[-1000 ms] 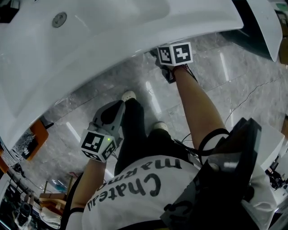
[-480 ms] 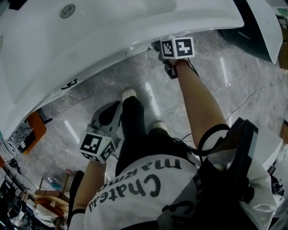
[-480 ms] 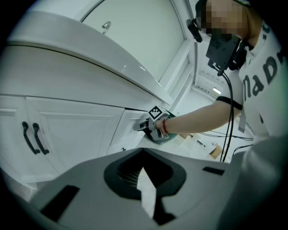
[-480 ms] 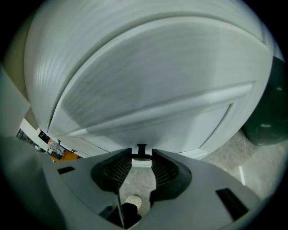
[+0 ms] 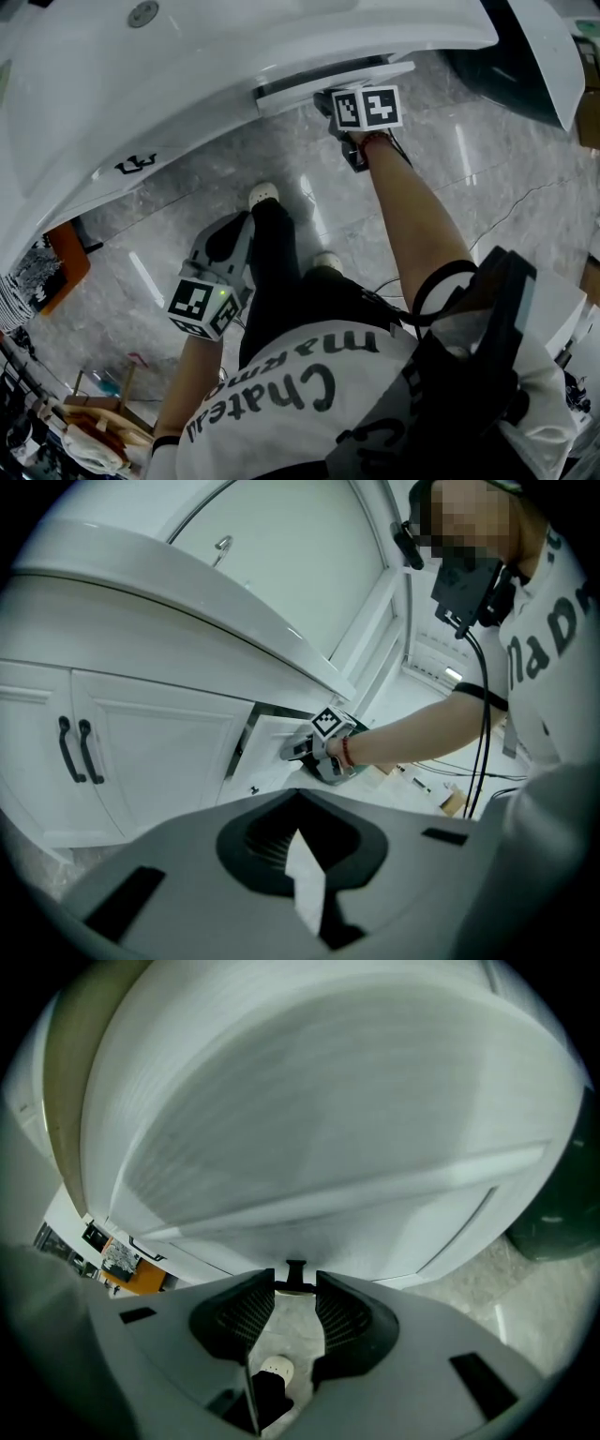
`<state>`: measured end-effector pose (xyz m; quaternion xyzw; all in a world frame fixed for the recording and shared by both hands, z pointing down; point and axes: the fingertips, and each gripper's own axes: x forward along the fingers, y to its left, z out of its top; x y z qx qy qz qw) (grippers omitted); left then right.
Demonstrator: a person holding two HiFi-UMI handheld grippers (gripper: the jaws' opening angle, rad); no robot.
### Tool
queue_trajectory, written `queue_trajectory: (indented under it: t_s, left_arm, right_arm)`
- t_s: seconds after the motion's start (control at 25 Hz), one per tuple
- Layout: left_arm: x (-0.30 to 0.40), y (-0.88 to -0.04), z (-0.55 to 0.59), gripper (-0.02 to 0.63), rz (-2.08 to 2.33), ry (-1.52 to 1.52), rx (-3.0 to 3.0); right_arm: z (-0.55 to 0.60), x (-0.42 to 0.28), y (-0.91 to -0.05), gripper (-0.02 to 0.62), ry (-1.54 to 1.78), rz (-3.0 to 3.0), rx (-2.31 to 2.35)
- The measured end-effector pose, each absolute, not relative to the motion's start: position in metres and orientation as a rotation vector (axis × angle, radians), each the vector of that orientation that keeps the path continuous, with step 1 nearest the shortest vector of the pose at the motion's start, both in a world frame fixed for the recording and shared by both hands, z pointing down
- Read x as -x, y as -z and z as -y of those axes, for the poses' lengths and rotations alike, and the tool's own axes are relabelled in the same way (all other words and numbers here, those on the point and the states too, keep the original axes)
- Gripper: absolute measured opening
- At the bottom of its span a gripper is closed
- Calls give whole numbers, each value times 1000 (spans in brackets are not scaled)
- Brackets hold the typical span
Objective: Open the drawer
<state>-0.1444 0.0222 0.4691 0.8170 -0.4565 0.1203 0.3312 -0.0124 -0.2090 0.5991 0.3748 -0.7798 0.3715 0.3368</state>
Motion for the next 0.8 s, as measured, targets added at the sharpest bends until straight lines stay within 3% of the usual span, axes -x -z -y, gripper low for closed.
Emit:
queue_trajectory:
  t_s: [0.8]
  left_arm:
    - [140,-468,-62,8,1301,-305,-2091]
  right_arm:
    - [173,-3,-603,143,-941,2005,-921]
